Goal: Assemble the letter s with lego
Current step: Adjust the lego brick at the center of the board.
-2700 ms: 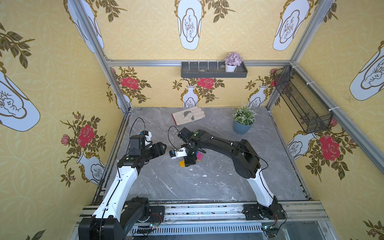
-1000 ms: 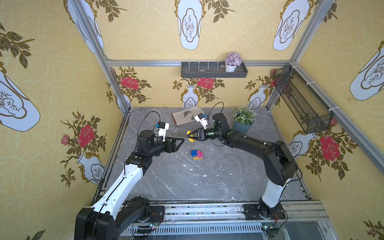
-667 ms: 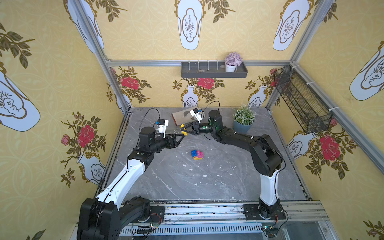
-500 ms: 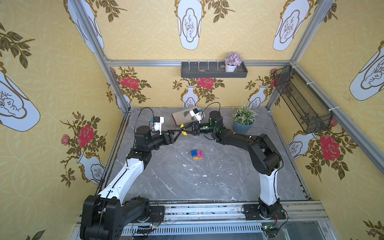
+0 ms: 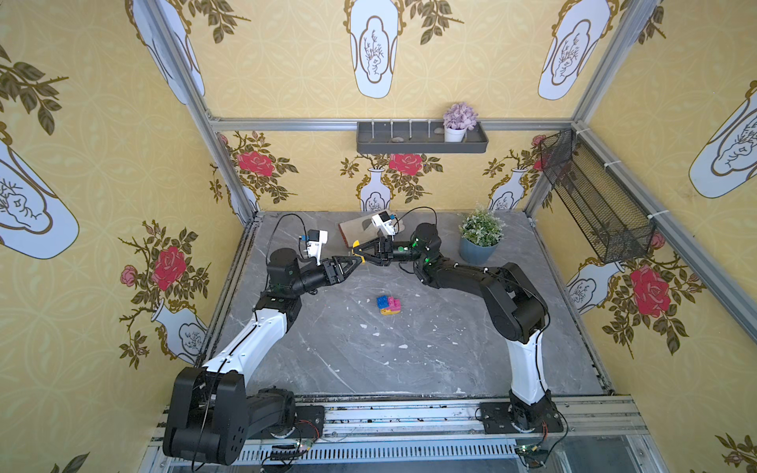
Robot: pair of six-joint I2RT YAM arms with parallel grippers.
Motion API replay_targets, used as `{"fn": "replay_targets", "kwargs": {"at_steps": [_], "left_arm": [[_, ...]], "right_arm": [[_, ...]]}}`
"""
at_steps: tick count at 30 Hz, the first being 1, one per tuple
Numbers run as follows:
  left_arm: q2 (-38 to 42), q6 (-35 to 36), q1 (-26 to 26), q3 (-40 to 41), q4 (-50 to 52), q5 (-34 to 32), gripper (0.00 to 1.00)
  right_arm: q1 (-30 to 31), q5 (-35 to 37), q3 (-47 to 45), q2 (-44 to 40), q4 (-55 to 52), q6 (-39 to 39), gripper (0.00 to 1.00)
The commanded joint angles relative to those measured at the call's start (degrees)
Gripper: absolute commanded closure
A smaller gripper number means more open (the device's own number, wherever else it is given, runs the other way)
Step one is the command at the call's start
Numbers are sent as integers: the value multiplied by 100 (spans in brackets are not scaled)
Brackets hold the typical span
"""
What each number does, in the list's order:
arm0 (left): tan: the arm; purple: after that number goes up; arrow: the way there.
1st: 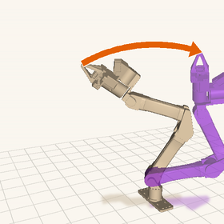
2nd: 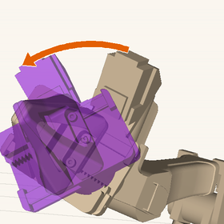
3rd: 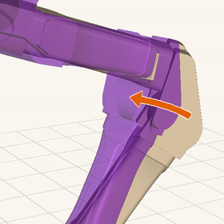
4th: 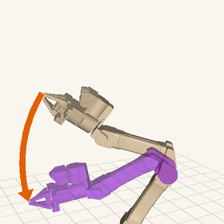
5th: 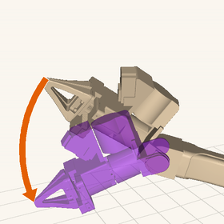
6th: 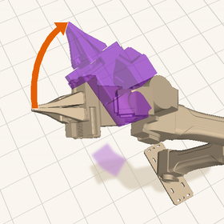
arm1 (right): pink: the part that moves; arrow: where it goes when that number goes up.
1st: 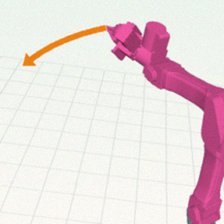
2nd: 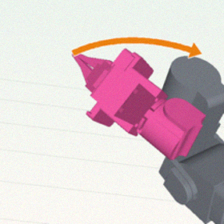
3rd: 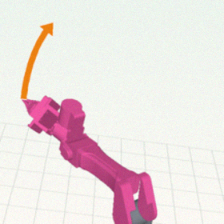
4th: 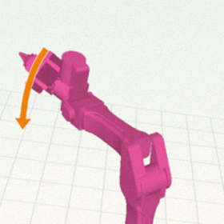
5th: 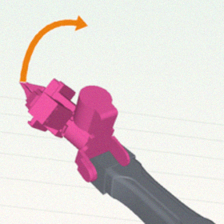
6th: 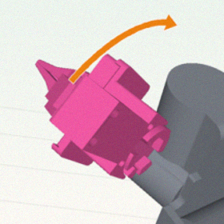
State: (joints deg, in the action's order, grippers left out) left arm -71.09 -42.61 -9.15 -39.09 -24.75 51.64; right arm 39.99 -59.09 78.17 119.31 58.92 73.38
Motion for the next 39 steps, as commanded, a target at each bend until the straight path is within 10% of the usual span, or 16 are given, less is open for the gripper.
{"fn": "replay_targets", "kwargs": {"at_steps": [1,20,25,28,39], "left_arm": [[-86,-20,-33,-77,-222,43,27],[-564,-125,-71,-345,-590,397,73],[-590,60,-70,-440,-350,431,77],[-556,404,-61,-581,187,360,77],[-695,2476,115,-1023,3618,-1610,77]], "right_arm": [[35,82,47,-23,479,159,77],[156,249,-5,64,673,387,72],[129,298,-66,-15,430,145,46],[9,380,-142,-246,-237,-386,2],[-596,2496,-21,-2315,-5655,-4497,2]]}}
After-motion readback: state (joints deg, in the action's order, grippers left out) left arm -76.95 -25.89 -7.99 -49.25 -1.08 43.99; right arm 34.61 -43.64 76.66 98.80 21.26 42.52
